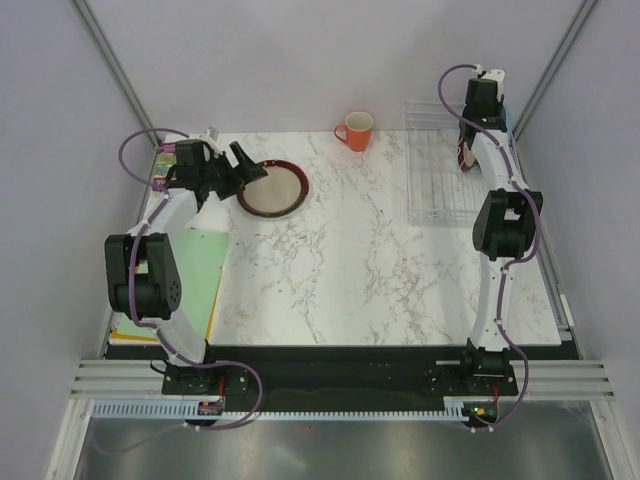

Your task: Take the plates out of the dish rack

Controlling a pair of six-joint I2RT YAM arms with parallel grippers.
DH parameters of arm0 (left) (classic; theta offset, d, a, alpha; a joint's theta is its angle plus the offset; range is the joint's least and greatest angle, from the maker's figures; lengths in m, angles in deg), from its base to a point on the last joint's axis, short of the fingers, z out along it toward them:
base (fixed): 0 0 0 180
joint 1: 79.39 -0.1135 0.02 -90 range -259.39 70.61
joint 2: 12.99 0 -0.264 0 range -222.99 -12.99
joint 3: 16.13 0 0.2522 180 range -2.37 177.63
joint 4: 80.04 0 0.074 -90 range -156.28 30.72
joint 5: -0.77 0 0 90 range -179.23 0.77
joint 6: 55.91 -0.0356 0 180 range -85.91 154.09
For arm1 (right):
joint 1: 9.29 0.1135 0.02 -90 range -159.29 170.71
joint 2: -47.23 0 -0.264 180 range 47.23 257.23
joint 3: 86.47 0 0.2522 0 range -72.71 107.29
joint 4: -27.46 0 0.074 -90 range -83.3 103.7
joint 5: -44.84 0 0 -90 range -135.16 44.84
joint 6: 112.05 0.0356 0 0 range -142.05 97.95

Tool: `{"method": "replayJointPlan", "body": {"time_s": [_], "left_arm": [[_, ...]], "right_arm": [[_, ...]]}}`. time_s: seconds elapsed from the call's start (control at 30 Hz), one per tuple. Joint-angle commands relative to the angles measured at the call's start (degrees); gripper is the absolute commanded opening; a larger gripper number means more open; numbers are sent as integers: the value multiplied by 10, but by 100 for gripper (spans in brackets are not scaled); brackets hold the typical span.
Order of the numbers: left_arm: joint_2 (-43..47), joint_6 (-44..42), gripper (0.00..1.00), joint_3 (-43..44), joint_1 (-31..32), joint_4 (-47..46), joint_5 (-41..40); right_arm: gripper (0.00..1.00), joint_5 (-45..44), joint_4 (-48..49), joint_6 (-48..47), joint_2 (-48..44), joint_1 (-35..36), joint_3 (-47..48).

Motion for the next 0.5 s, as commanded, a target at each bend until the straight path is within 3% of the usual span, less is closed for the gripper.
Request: {"method": "replayJointPlan", "body": {"time_s": [0.0, 0.17, 0.47], "left_arm": [[27, -6, 100, -6, 6, -20, 11], [22, 1, 100, -10, 23, -25, 11], [28, 6, 100, -17, 37, -29, 9]], "right_arm": [[24, -4, 23, -22, 8, -3, 26], [2, 19, 26, -22, 1, -1, 23], [0, -154, 114, -126, -46, 28, -19]]}}
